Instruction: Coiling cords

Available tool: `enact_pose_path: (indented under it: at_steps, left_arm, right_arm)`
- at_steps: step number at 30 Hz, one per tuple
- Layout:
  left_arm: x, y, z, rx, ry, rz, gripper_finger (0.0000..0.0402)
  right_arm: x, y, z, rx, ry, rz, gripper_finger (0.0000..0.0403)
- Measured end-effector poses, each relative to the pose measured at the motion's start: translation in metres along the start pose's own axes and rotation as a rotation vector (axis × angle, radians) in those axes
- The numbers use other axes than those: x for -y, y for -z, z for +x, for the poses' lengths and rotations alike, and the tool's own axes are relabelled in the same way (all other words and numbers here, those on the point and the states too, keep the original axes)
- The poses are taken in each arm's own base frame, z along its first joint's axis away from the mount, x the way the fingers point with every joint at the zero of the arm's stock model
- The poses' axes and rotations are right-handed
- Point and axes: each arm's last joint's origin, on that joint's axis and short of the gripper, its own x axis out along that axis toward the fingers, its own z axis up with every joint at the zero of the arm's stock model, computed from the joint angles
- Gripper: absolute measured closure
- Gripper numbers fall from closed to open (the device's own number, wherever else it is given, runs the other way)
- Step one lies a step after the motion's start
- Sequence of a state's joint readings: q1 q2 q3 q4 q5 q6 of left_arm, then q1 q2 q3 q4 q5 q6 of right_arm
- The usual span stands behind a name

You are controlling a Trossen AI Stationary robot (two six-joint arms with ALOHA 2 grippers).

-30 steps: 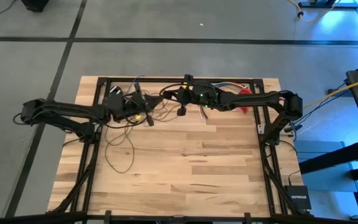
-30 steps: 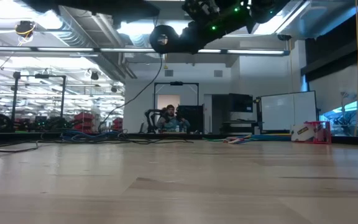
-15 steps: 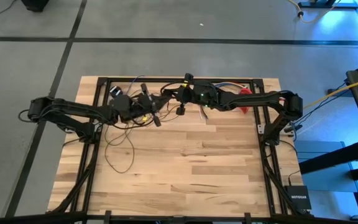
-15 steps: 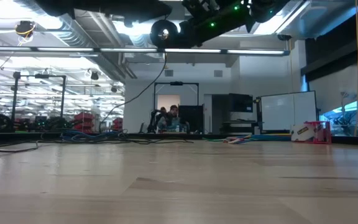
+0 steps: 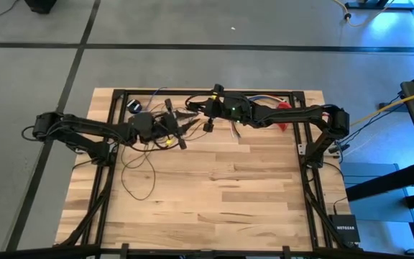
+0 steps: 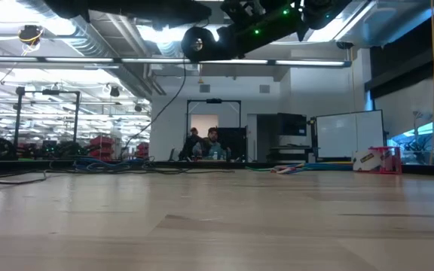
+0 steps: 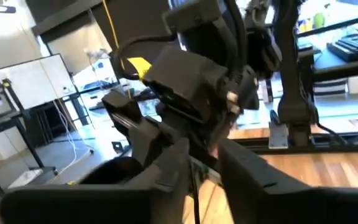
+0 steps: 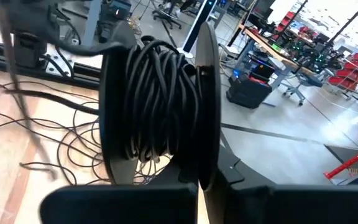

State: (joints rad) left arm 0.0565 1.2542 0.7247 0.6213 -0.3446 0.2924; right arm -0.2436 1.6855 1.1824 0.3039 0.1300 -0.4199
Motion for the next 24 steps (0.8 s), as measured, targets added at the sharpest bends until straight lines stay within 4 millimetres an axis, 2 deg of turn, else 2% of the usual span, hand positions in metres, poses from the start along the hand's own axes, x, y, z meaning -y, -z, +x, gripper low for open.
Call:
enact_pose_path:
  at_steps: [4, 8, 16, 24]
  left_arm:
    - [0.009, 0.004, 0.005, -0.053, 0.026, 0.026, 0.0273]
    - [0.021, 0.015, 0.009, -0.110, 0.061, 0.047, 0.0250]
    - [0.033, 0.032, 0.017, -0.164, 0.079, 0.062, 0.0256]
    - [0.033, 0.031, 0.012, -0.215, -0.024, 0.146, 0.0266]
  right_arm:
    - [0.000, -0.001, 0.000, 0.006, 0.002, -0.002, 0.0399]
    - [-0.001, 0.000, 0.000, 0.002, -0.008, -0.009, 0.0399]
    - [-0.002, 0.003, 0.000, -0.019, -0.018, -0.027, 0.0398]
    - [0.000, 0.004, 0.000, -0.043, 0.039, -0.033, 0.0396]
